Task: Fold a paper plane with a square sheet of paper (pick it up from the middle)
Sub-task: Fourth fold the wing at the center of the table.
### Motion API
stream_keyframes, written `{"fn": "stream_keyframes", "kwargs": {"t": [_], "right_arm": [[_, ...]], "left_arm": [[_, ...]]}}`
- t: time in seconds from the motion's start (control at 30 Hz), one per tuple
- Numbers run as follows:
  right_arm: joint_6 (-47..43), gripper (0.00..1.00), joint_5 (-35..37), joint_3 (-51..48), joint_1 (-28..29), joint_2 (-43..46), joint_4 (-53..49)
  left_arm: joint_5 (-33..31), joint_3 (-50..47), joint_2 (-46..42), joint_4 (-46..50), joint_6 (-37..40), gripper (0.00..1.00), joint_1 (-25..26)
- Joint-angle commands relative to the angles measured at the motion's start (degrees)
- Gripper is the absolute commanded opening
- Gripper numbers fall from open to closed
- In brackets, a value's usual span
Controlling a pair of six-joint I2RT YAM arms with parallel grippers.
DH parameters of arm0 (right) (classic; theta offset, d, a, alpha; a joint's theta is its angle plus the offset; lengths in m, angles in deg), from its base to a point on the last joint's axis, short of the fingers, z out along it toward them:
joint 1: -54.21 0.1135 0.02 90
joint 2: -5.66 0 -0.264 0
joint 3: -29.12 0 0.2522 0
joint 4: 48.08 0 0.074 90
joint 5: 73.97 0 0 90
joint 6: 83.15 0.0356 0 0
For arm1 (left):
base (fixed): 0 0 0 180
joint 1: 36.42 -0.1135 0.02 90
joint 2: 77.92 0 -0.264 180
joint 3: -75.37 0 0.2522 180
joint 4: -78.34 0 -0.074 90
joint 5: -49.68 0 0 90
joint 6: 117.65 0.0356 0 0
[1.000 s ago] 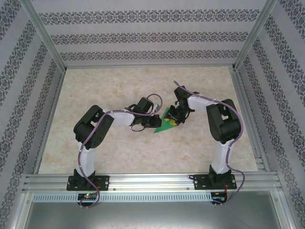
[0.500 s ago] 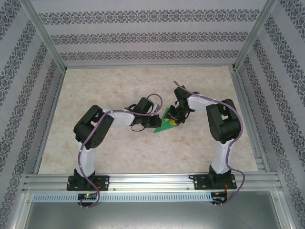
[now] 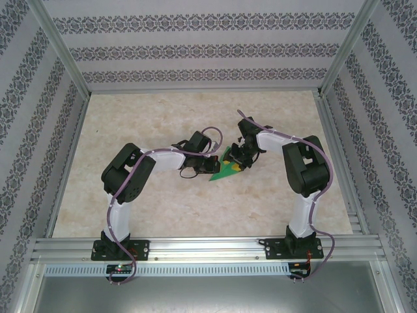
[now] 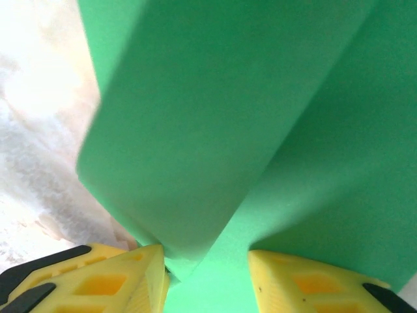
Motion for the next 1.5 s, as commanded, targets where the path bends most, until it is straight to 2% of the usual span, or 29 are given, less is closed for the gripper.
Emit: {"fn": "stream_keyframes", "kwargs": {"t": [0.0, 0.13, 0.23, 0.3, 0.47, 0.7, 1.03, 1.47], "right_arm": [[-0.5, 0.45, 2.6, -2.0, 0.2, 0.4, 4.5], [-1.4, 0.49, 0.4, -2.4, -1.2, 8.4, 7.7], [-3.8, 0.46, -0.3, -3.5, -1.4, 12.3, 9.3], [-4.2, 0.39, -1.1, -5.5, -1.3, 13.5, 11.9], [-4.4, 0.13, -2.4, -8.8, -0.3, 12.1, 17.3], [-5.2, 0.00, -2.5, -10.3, 1.1, 8.2, 22.0], [-6.2, 0.00, -2.8, -11.1, 1.9, 4.8, 21.9], [-9.2, 0.00, -0.5, -12.6, -2.4, 2.4, 23.2]], "left_arm": [[-4.2, 0.2, 3.7, 10.2, 1.3, 0.07, -0.4], [-3.9, 1.3, 4.5, 12.6, 1.8, 0.07, -0.3], [-4.3, 1.3, 4.2, 12.9, 2.3, 0.06, -0.3], [-4.6, 1.3, 4.3, 13.0, 2.4, 0.06, -0.4], [-4.6, 0.6, 4.1, 12.4, 2.5, 0.04, -0.4], [-4.1, 0.3, 4.8, 11.4, 2.4, 0.02, -0.3], [-4.4, 0.3, 5.1, 11.5, 2.1, 0.01, -0.4], [-4.1, 0.1, 5.2, 12.0, 2.5, 0.00, -0.4]]}}
